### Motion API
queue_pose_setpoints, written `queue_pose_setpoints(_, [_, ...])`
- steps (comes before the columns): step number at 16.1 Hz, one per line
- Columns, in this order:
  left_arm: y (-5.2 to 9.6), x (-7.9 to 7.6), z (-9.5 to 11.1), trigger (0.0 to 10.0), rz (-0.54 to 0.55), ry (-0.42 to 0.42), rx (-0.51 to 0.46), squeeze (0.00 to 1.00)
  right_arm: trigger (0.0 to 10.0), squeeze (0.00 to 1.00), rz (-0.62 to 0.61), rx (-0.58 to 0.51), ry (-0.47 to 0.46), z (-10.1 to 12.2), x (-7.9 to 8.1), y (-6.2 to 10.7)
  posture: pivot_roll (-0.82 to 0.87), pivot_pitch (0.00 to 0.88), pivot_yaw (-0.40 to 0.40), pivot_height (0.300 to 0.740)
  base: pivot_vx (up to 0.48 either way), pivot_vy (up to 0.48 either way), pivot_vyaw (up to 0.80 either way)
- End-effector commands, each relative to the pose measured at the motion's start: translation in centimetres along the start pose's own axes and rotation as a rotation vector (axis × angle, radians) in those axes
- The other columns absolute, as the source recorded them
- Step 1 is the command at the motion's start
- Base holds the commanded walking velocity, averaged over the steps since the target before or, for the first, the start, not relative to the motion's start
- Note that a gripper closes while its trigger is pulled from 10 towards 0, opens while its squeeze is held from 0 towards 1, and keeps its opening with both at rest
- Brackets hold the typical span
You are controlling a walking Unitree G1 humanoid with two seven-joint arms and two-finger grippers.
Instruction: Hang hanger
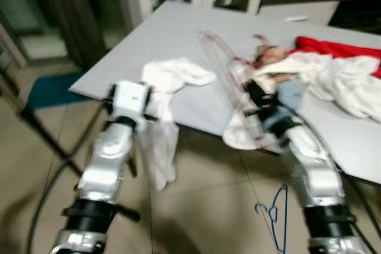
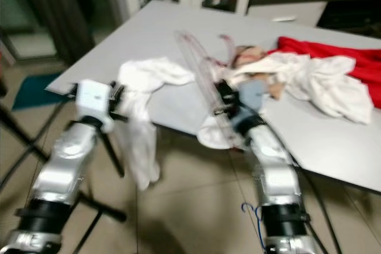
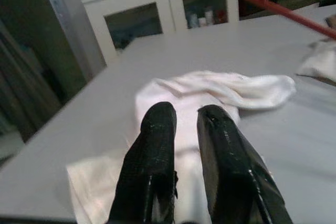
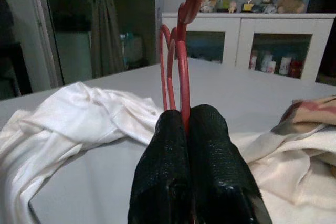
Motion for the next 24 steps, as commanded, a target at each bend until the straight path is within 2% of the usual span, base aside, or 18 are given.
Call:
queue_pose_setpoints(1, [-0.3, -0.83, 0.47, 10.0, -0.028, 0.0, -0.014, 0.0, 10.0, 0.0, -0.028, -0.007, 0.017, 0.27, -0.99, 0.25, -0.01, 0.0, 0.048, 0.74, 0.472, 0.0, 0.0])
queue_pose_setpoints(8, [-0.39, -0.89, 0.41, 10.0, -0.03, -0.005, -0.013, 0.0, 10.0, 0.0, -0.034, -0.017, 0.023, 0.48, -1.13, 0.17, -0.02, 0.0, 0.049, 0.74, 0.459, 0.0, 0.0])
queue_pose_setpoints(16, [-0.42, -1.08, 0.47, 10.0, -0.034, -0.004, -0.015, 0.0, 10.0, 0.0, -0.051, -0.024, 0.008, 0.65, -1.41, 0.2, -0.02, 0.0, 0.049, 0.74, 0.291, 0.0, 0.0])
queue_pose_setpoints(17, [-0.39, -1.19, 0.4, 10.0, -0.039, -0.023, -0.014, 0.0, 10.0, 0.0, -0.05, -0.023, 0.009, 0.63, -1.37, 0.23, -0.02, 0.0, 0.05, 0.74, 0.42, 0.0, 0.0])
queue_pose_setpoints(24, [-0.43, -1.25, 0.4, 10.0, -0.041, -0.021, -0.012, 0.0, 10.0, 0.0, -0.053, -0.022, 0.006, 0.56, -1.32, 0.22, -0.02, 0.0, 0.054, 0.74, 0.392, -0.271, 0.0])
Point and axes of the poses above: a point about 5 cm out from each wrist's last joint towards the gripper, its own y axis pointing back from the gripper into the wrist, its own z axis along the axis of the wrist's last joint, x = y × z, the point moved 3 cm from there along -y, pointing out of the wrist towards the gripper, and after that the axes turned 4 degrees about y, right-handed, at the moved point
